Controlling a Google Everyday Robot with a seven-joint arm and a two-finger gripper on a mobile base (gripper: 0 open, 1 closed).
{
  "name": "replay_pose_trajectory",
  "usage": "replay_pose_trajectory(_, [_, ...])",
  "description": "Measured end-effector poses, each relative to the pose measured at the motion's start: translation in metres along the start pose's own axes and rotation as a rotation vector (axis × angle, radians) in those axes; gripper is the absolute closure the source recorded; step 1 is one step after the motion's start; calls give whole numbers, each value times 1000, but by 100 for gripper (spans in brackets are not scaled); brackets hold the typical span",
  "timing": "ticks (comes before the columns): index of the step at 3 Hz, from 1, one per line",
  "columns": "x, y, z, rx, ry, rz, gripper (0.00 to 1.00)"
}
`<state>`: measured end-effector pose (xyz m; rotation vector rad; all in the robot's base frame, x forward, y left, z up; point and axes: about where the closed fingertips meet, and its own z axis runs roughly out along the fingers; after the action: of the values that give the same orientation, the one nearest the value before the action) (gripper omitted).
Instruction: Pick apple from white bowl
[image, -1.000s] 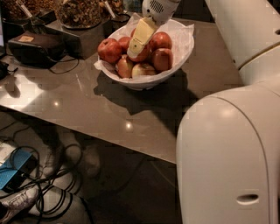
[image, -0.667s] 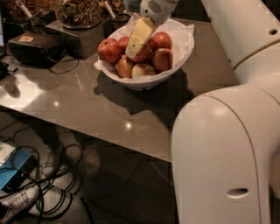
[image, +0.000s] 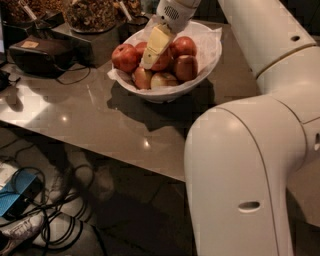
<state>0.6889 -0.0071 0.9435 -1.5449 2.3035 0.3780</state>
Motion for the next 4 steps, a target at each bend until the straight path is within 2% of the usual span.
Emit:
replay_pose_trajectory(1, [1,0,12,-21,14,5,14])
replay_pose_trajectory(2, [2,0,11,-21,14,5,13])
replay_pose_trajectory(3, [2,0,11,-21,14,5,31])
replay_pose_trajectory(4, [2,0,11,-21,14,5,54])
